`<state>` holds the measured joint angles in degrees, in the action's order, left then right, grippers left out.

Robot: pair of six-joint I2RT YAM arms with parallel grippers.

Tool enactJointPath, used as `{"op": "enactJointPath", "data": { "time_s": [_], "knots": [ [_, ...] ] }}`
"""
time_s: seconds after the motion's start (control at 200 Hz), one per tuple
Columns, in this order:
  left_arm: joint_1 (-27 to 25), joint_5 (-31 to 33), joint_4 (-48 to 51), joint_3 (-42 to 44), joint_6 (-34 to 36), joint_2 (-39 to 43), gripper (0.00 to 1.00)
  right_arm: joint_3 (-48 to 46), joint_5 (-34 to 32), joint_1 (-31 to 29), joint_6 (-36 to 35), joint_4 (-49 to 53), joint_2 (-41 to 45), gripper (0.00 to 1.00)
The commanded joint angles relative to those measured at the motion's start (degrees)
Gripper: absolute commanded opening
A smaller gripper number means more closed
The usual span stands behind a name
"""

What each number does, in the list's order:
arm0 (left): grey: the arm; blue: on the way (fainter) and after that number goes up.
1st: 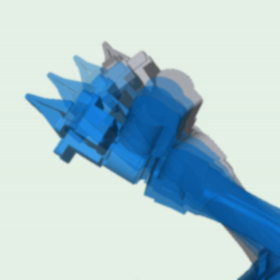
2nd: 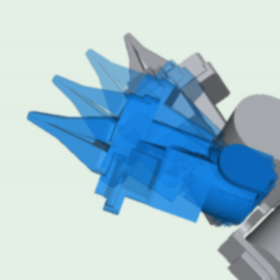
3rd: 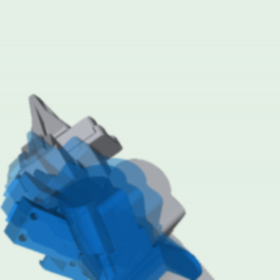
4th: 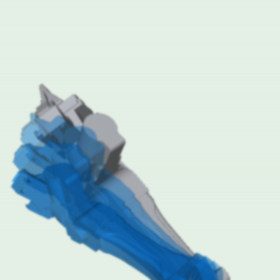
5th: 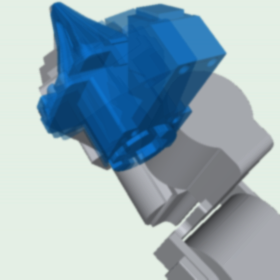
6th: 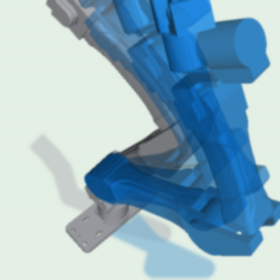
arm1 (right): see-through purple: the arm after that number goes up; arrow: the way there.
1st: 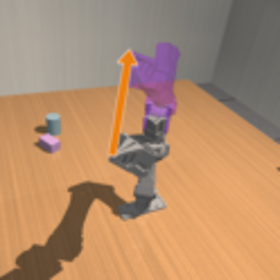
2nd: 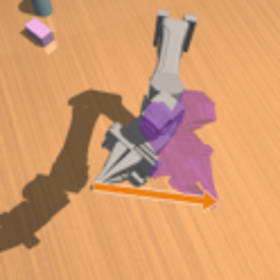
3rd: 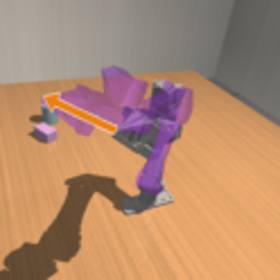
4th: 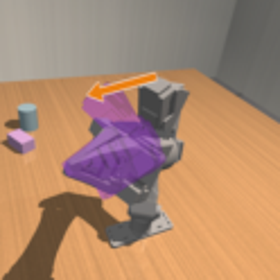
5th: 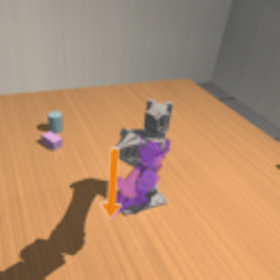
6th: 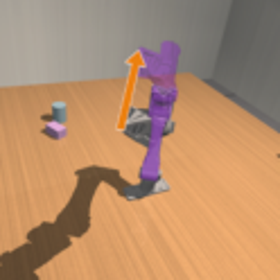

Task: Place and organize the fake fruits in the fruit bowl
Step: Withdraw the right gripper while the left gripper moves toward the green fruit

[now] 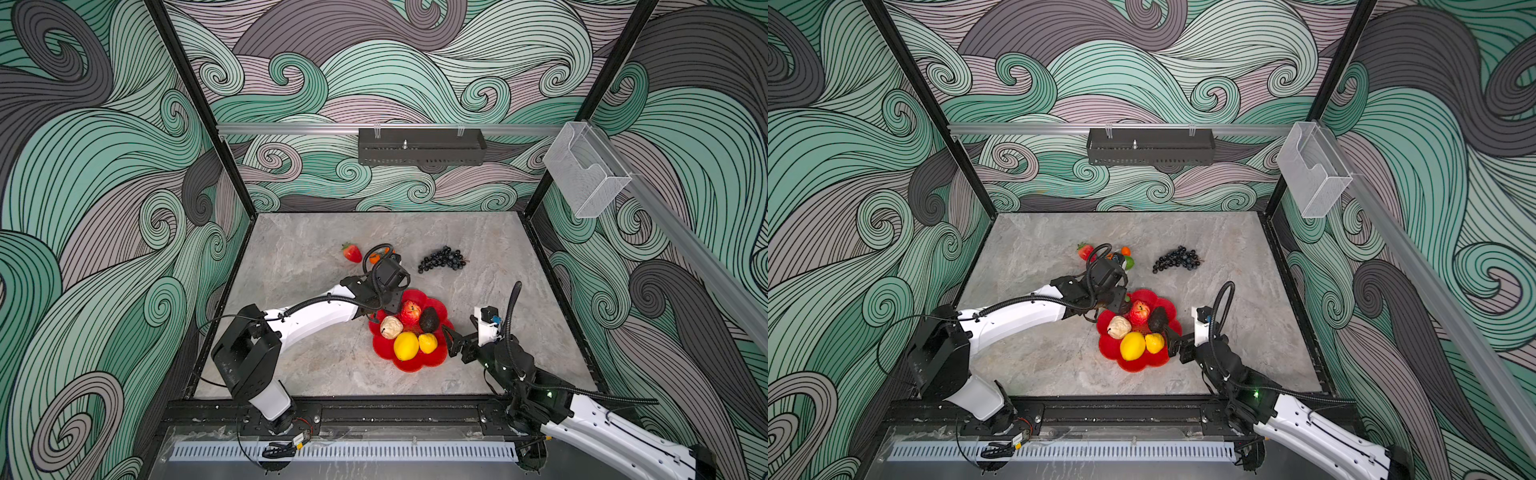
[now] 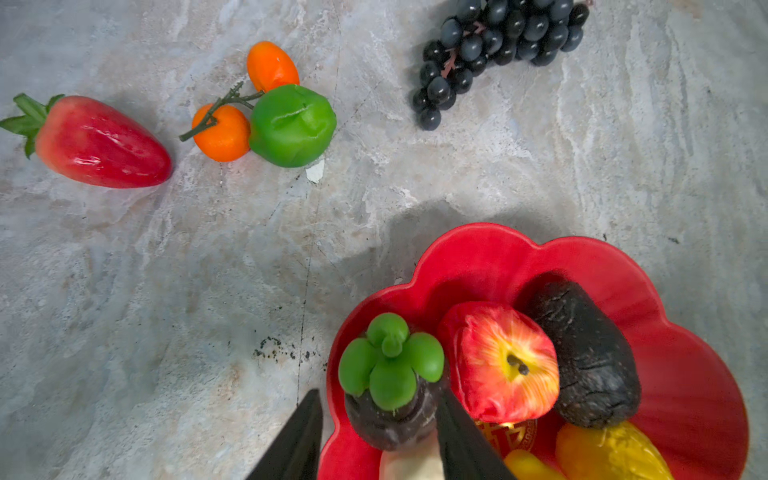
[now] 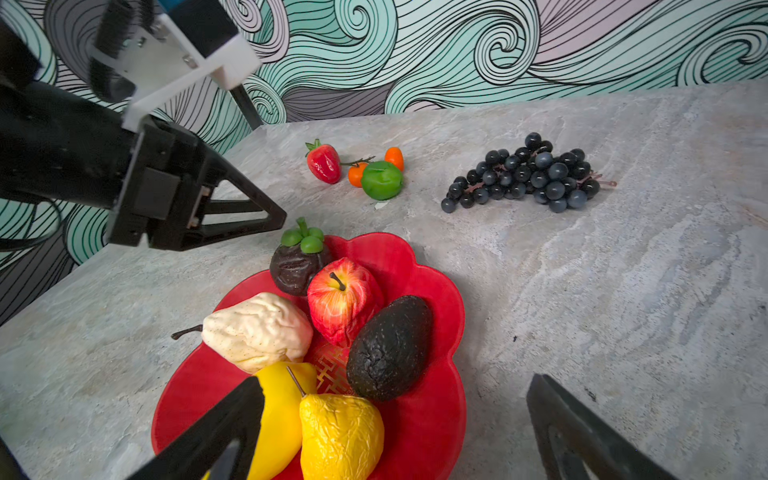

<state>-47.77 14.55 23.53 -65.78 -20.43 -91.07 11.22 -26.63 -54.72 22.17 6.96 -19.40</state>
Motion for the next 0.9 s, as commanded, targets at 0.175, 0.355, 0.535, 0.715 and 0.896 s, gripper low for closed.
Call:
{"op": "enactJointPath", "data": {
  "time_s": [0.175, 0.355, 0.535, 0.715, 0.896],
  "knots": [
    [1.21, 4.84, 0.20, -5.15, -1.83, 3.91, 0.57, 6.22, -5.25, 0.86, 3.58, 8.62, -0.12, 0.99],
    [5.80, 3.79, 1.92, -10.53, -2.48, 0.46, 0.65, 8.01, -4.78, 0.97, 5.45, 12.38, -0.26, 0.99],
    [12.83, -2.56, 10.08, -20.08, -6.62, -9.77, 0.68, 7.68, -2.32, 0.95, 7.15, 15.65, 1.43, 0.99],
    [16.17, -7.40, 13.97, -28.85, -4.97, -19.63, 0.88, 6.97, -1.31, 1.01, 10.00, 18.16, 2.34, 0.98],
    [17.49, -15.34, 13.84, -36.13, -0.44, -28.03, 0.91, 5.16, 0.40, 1.05, 15.90, 22.00, 5.01, 0.97]
  ]
}}
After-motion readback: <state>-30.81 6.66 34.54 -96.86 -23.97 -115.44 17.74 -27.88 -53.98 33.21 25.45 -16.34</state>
